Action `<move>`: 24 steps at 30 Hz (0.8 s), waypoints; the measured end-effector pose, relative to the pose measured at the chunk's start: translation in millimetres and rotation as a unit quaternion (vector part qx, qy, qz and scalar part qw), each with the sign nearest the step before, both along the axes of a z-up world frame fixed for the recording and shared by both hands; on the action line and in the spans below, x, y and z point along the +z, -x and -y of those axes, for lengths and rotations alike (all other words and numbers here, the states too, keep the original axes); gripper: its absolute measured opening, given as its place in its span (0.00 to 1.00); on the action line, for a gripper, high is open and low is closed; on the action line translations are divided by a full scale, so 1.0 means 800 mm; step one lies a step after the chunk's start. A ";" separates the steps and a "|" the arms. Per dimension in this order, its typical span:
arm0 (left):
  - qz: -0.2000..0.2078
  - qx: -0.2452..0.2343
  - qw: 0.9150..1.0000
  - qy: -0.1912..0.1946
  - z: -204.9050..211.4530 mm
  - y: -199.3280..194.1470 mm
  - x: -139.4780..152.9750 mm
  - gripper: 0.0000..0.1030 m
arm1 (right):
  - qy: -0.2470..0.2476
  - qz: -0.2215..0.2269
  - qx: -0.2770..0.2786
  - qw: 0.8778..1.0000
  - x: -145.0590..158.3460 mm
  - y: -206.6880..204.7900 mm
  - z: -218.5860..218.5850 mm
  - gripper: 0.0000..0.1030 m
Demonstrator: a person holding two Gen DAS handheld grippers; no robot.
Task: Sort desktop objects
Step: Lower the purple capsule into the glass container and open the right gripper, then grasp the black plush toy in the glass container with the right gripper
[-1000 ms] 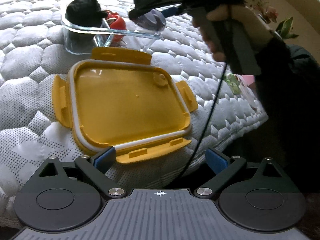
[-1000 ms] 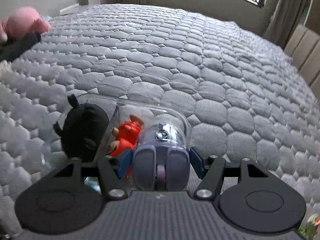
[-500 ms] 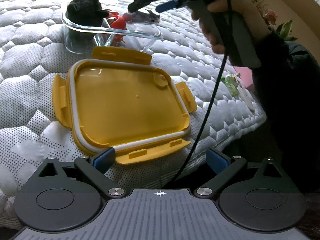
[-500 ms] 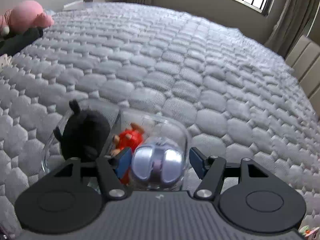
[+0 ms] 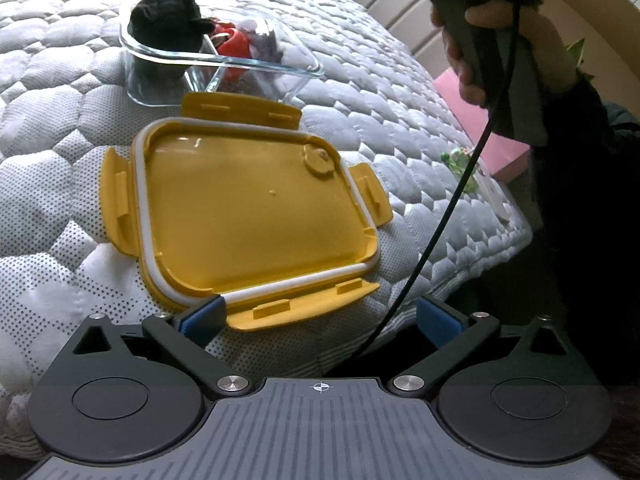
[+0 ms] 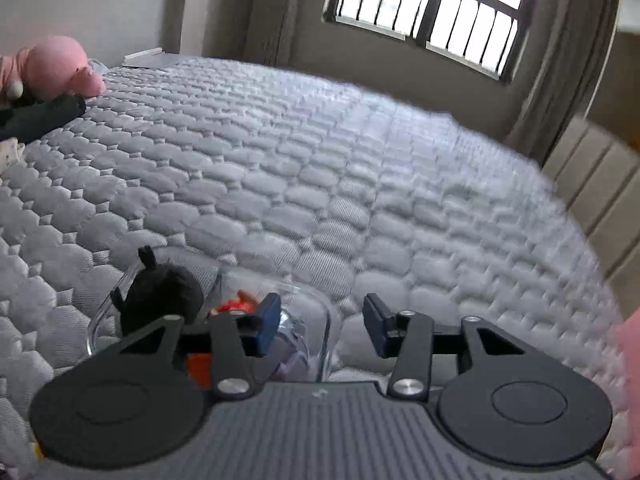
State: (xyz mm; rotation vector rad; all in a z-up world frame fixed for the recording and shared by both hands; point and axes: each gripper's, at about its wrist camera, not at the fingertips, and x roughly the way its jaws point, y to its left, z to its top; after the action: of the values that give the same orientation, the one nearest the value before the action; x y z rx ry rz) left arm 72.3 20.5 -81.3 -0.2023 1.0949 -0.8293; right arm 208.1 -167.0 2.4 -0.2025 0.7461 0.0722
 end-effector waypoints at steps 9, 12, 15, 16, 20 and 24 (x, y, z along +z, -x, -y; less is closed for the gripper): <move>0.002 0.001 1.000 -0.004 0.001 0.001 0.001 1.00 | -0.111 -0.036 -0.011 0.993 -0.029 -0.023 0.013 0.38; 0.003 -0.001 1.000 -0.002 0.000 0.001 0.001 1.00 | -0.127 -0.061 -0.021 0.990 -0.047 -0.034 0.010 0.39; 0.001 -0.002 1.000 0.005 -0.003 0.001 -0.001 1.00 | -0.127 -0.085 -0.038 0.987 -0.064 -0.041 0.010 0.44; -0.001 -0.002 1.000 0.007 -0.004 0.000 -0.001 1.00 | -0.121 -0.088 -0.043 0.988 -0.067 -0.041 0.010 0.46; -0.003 -0.002 1.000 0.012 -0.005 -0.001 -0.002 1.00 | -0.140 -0.078 -0.036 0.986 -0.052 -0.035 0.015 0.43; -0.006 0.000 1.000 0.014 -0.005 -0.002 -0.001 1.00 | -0.127 0.009 0.007 0.992 -0.013 -0.015 -0.004 0.45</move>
State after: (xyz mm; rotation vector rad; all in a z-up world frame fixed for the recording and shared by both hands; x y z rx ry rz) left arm 74.0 24.7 -81.9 -0.2307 1.0951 -0.8450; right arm 220.3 -163.5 -8.2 0.0348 0.7109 0.1770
